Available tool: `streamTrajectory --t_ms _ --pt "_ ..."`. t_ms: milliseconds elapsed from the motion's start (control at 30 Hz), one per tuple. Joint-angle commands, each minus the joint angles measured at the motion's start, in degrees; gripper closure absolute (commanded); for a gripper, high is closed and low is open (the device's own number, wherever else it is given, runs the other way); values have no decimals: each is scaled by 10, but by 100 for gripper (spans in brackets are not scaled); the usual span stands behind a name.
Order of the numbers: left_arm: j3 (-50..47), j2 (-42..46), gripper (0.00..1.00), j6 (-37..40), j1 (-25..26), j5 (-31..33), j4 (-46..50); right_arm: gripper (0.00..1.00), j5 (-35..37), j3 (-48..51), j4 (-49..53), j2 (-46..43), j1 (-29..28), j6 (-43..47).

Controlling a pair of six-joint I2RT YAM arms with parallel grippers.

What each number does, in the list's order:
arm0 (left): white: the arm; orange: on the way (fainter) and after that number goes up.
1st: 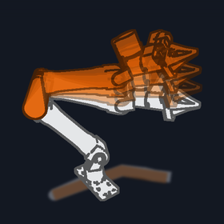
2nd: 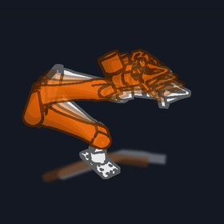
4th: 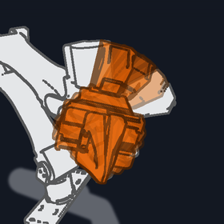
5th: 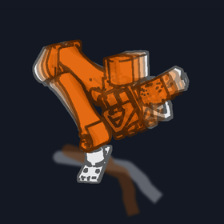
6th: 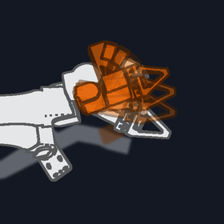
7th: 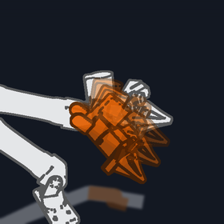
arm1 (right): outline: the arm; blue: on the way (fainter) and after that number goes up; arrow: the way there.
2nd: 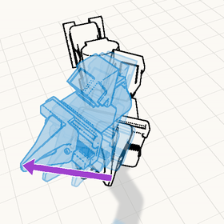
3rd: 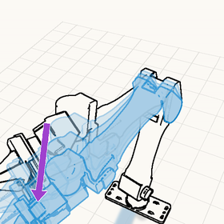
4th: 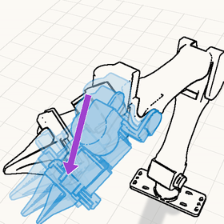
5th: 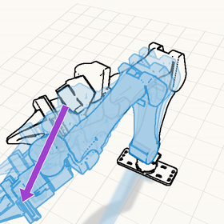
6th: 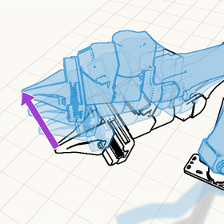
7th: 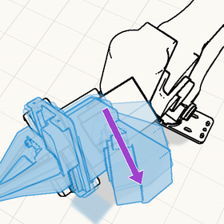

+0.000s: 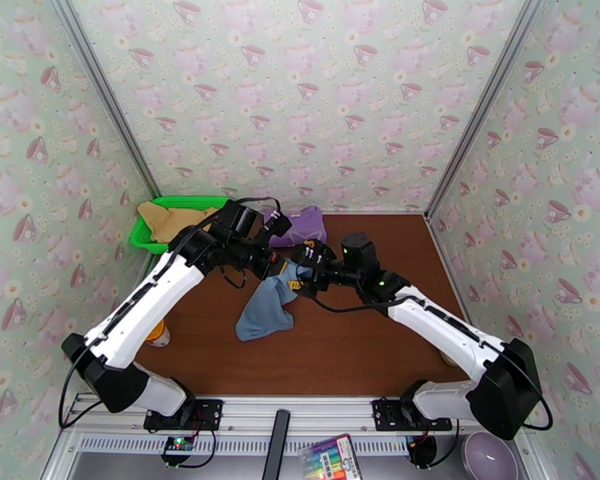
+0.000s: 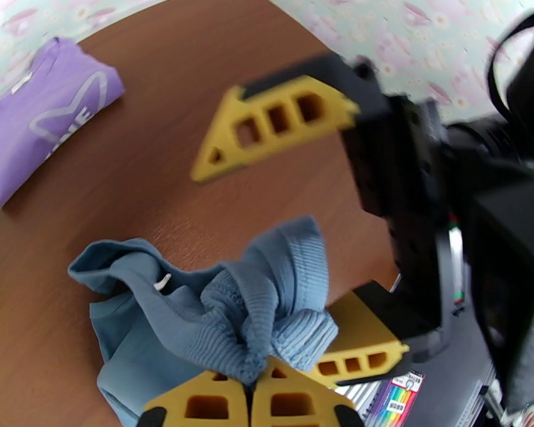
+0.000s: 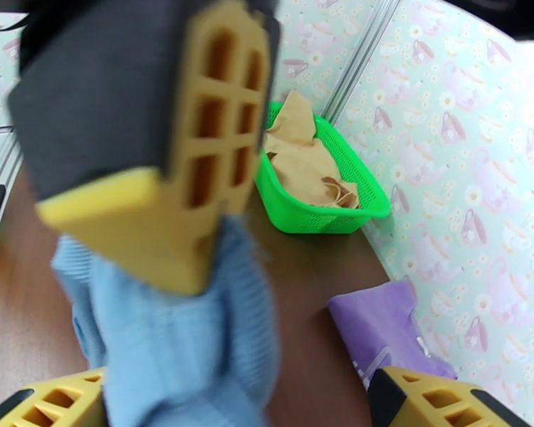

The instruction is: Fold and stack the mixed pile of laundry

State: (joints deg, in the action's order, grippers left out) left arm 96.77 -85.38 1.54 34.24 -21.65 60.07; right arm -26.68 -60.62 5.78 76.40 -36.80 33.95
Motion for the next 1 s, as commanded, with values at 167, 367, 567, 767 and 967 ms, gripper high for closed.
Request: streamTrajectory --t_ms 167,367,567,767,967 --pt "-9 9 100 13 18 -44 -41 23 -87 -46 8 31 -3 5" --pt "-19 4 95 35 35 -88 -40 100 -82 -70 30 44 -2 -15" --pt "-89 42 26 22 38 -41 -78 100 55 5 25 1 0 -41" --pt "-209 106 23 -15 61 25 -139 100 109 143 -60 -43 15 -75" --pt "-293 116 28 0 97 185 -124 100 132 198 -83 -59 39 -76"
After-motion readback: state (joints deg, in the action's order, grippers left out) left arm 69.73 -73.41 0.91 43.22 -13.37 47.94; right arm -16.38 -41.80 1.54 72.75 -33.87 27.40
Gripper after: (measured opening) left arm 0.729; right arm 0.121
